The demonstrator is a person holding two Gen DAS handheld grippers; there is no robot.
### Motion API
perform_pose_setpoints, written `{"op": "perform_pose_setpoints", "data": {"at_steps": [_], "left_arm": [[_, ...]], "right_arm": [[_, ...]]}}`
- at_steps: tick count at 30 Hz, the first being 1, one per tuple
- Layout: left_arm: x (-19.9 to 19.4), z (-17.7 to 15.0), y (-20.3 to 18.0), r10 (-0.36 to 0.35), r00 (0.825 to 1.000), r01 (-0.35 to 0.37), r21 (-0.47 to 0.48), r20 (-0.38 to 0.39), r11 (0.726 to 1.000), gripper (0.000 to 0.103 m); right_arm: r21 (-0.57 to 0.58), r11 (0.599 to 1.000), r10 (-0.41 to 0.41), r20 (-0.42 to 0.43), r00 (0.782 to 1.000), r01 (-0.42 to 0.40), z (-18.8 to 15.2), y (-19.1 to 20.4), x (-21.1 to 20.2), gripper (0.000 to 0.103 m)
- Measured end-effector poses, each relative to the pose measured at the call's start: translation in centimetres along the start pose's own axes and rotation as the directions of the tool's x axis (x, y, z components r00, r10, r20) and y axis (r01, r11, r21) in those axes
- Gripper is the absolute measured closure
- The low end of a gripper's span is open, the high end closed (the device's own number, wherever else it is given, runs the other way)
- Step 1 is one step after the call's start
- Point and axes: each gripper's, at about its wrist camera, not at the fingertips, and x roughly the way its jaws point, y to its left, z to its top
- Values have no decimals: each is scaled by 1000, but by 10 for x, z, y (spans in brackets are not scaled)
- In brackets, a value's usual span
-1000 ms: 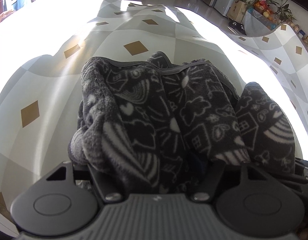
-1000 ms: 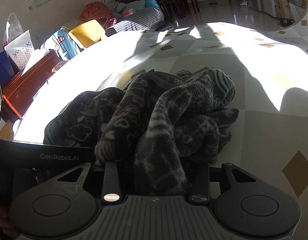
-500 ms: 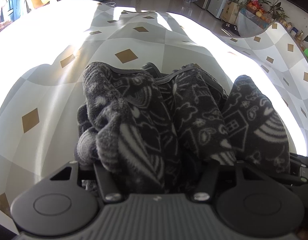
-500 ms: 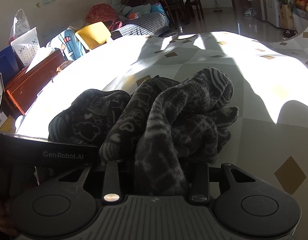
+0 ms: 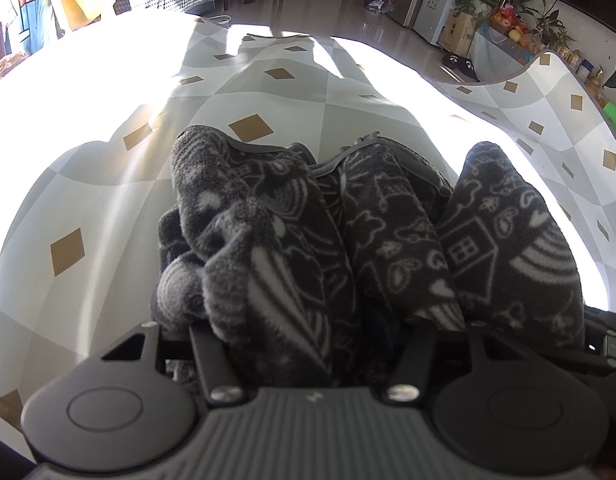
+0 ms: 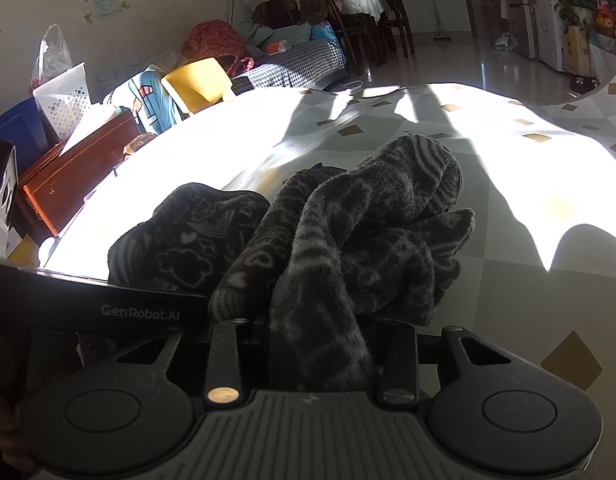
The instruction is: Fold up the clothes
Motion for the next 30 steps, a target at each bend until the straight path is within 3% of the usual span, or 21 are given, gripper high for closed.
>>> {"op": "perform_pose_setpoints", "data": {"at_steps": [12,18,23,30], "left_arm": [[-12,1,-6,7,1000,-7,10,20,1000,52],[2,-2,-7,22,1000,-22,19,-19,1000,52],[20,-6,-1,79,996,-78,14,-43,997,39],[31,-5,14,170,984,-171,-35,-47,985,16]], "right_arm": [[-8,1000,12,36,999,-12,4,3,-11,65],[-19,999,-32,-21,999,31,3,6,-1,65],[-3,990,-139,-97,985,140,-5,-2,14,59],[123,966,-210,-148,966,229,-7,-31,17,50]]}}
